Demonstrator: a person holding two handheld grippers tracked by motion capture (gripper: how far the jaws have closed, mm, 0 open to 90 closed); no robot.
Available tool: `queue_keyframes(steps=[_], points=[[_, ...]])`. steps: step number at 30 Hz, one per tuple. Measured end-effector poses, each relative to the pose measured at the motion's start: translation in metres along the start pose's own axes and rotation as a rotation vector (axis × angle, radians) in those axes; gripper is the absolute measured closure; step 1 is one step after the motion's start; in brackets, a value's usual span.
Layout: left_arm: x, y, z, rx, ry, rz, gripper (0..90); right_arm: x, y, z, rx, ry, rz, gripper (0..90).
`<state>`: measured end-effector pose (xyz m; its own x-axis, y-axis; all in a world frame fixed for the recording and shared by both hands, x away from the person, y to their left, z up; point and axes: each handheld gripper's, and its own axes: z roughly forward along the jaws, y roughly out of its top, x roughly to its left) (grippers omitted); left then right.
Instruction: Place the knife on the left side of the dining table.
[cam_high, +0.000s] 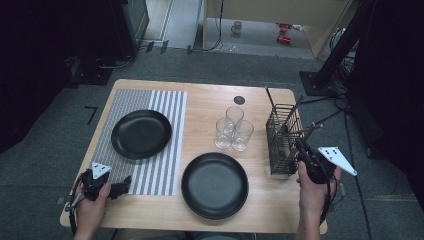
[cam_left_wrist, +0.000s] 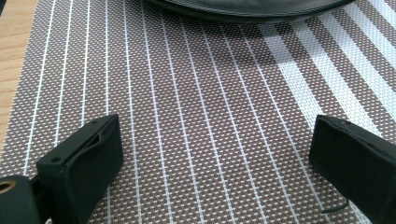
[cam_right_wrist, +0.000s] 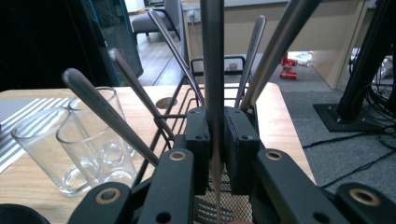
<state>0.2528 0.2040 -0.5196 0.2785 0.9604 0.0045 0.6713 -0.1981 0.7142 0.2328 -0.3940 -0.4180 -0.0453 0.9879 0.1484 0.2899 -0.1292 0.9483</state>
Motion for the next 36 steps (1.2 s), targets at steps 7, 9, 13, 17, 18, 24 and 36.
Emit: queue_keyframes(steps=[7, 9, 13, 17, 18, 24, 36], points=[[0.0, 0.0, 0.0, 0.0, 0.0, 0.0, 3.1, 0.0, 0.004, 0.01, 0.041, 0.024, -0.022, 81.8], [0.0, 0.0, 0.0, 0.0, 0.0, 0.0, 3.1, 0.0, 0.005, 0.013, 0.045, 0.023, -0.022, 82.0], [0.0, 0.0, 0.0, 0.0, 0.0, 0.0, 3.1, -0.002, 0.006, 0.018, 0.056, 0.016, -0.023, 81.8], [0.0, 0.0, 0.0, 0.0, 0.0, 0.0, 3.1, -0.002, 0.002, 0.024, 0.083, 0.004, -0.031, 82.6], [0.0, 0.0, 0.0, 0.0, 0.0, 0.0, 3.1, -0.003, 0.002, 0.025, 0.084, 0.01, -0.024, 82.6], [0.0, 0.0, 0.0, 0.0, 0.0, 0.0, 3.1, -0.006, 0.004, 0.025, 0.101, 0.003, -0.005, 83.2], [0.0, 0.0, 0.0, -0.001, 0.0, 0.0, 3.1, -0.002, 0.01, 0.016, 0.064, 0.002, -0.037, 83.6]])
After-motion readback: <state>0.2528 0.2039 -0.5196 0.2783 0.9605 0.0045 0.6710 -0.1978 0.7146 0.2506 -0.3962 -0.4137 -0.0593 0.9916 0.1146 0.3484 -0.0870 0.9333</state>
